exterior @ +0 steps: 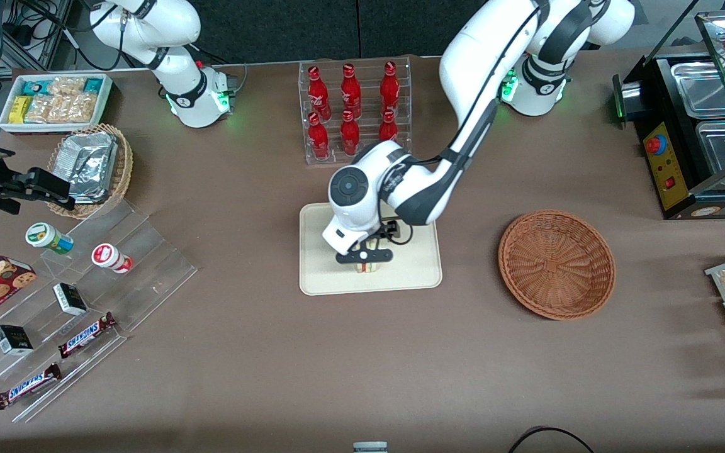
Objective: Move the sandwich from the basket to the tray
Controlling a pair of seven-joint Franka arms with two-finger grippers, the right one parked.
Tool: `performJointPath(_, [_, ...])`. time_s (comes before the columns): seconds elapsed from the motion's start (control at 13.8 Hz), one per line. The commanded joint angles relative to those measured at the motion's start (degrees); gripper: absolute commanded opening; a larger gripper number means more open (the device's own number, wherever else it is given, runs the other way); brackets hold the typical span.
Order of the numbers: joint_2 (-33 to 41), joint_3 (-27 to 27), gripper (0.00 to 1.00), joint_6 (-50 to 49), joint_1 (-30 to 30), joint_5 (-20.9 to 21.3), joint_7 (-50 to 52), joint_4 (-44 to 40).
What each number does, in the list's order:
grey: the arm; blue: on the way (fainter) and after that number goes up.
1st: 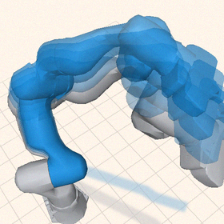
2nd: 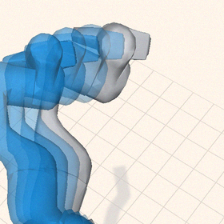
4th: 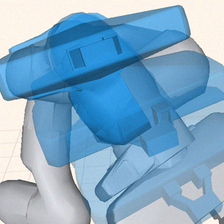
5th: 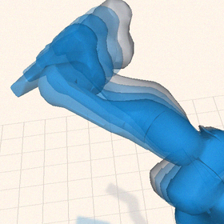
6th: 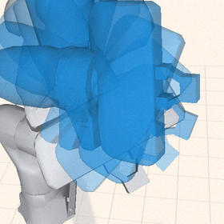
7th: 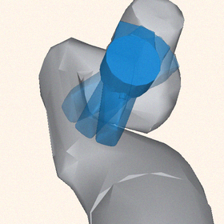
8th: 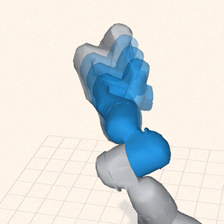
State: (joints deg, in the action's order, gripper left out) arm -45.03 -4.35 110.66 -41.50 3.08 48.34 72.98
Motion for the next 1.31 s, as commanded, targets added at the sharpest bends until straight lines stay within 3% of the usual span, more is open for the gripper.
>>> performJointPath(0.0, [3.7,-0.2,1.00,-3.4,3.7,-0.4,-0.1,0.2])
performJointPath(0.29, [7.5,-0.3,1.00,-8.3,10.0,-0.4,-1.8,0.8])
performJointPath(0.51, [10.1,-0.3,1.00,-13.0,14.9,-4.1,-7.9,1.1])
performJointPath(0.87, [13.8,-0.2,1.00,-19.7,21.5,-4.3,-15.1,1.7])
performJointPath(1.23, [23.5,-0.6,1.00,-20.7,30.9,-6.7,-24.2,9.2])
